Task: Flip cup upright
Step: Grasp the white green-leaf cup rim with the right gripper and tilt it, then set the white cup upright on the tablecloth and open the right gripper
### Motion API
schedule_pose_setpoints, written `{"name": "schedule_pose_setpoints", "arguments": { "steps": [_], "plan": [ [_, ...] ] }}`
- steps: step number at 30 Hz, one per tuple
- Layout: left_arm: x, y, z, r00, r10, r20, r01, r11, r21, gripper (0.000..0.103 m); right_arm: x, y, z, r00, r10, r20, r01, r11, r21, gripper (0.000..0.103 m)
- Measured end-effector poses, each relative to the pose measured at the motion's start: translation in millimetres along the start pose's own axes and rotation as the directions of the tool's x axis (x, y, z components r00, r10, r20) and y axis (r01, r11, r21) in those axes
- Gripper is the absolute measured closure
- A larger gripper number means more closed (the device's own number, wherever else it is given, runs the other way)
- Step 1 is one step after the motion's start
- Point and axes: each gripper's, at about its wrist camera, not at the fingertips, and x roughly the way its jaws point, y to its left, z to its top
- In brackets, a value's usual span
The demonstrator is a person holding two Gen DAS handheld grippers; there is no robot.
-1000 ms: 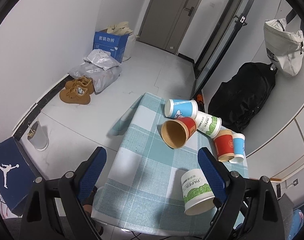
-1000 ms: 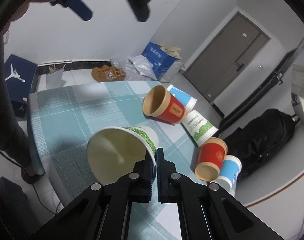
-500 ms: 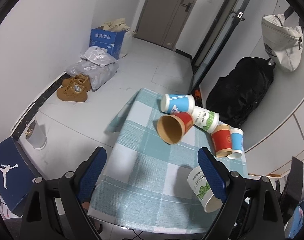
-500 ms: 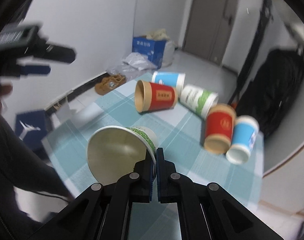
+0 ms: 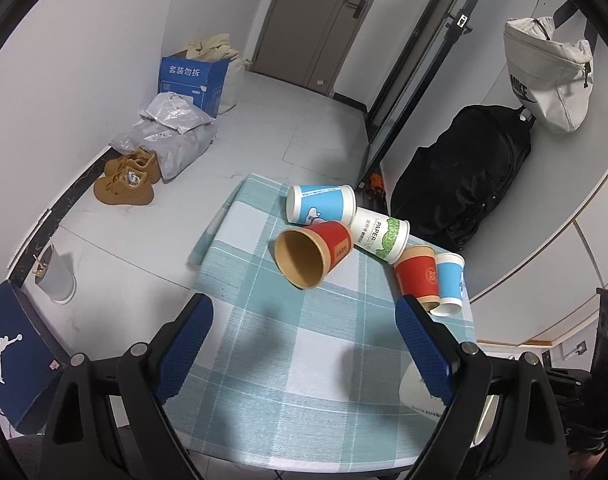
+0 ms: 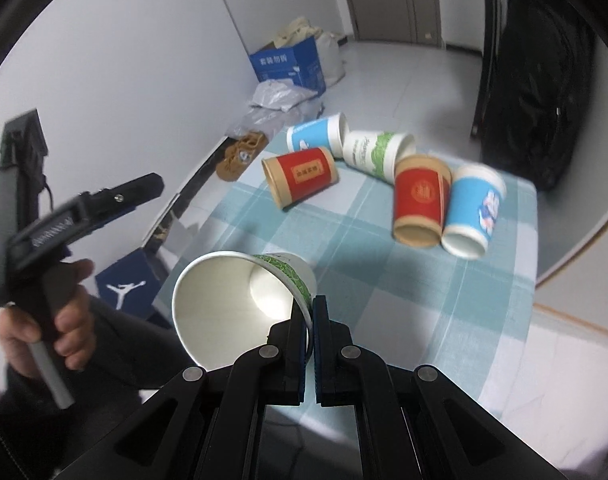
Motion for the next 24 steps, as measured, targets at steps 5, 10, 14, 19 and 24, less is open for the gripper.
{"name": "schedule_pose_setpoints", "arguments": {
  "steps": [5, 10, 14, 19, 24],
  "plan": [
    [2, -2, -1, 1.000, 0.011, -0.008, -0.011, 1.000, 0.009, 0.013, 2, -12, 4, 0.998, 0.032, -0.052, -0.031, 0.999, 0.032, 0.101],
    [4, -1, -3, 0.999, 0.027, -0.022, -0.026, 1.000, 0.012, 0.013, 14, -12, 11, 0.997, 0.013, -0.080, -0.013, 1.000, -0.005, 0.101],
    [6, -3, -4, 0.999, 0.027, -0.028, -0.027, 1.000, 0.017, 0.013, 37, -16, 13, 0.991, 0.011, -0.132, -0.011, 1.000, 0.000, 0.101],
    [10, -7, -7, 0.999, 0.038, -0.039, -0.036, 0.999, 0.040, 0.013, 65, -25, 18, 0.986, 0.014, -0.164, -0.005, 0.999, 0.050, 0.101],
    [12, -11, -9, 0.999, 0.018, -0.050, -0.015, 0.998, 0.057, 0.013, 84, -27, 19, 0.987, 0.008, -0.161, 0.005, 0.997, 0.080, 0.098]
  ]
}}
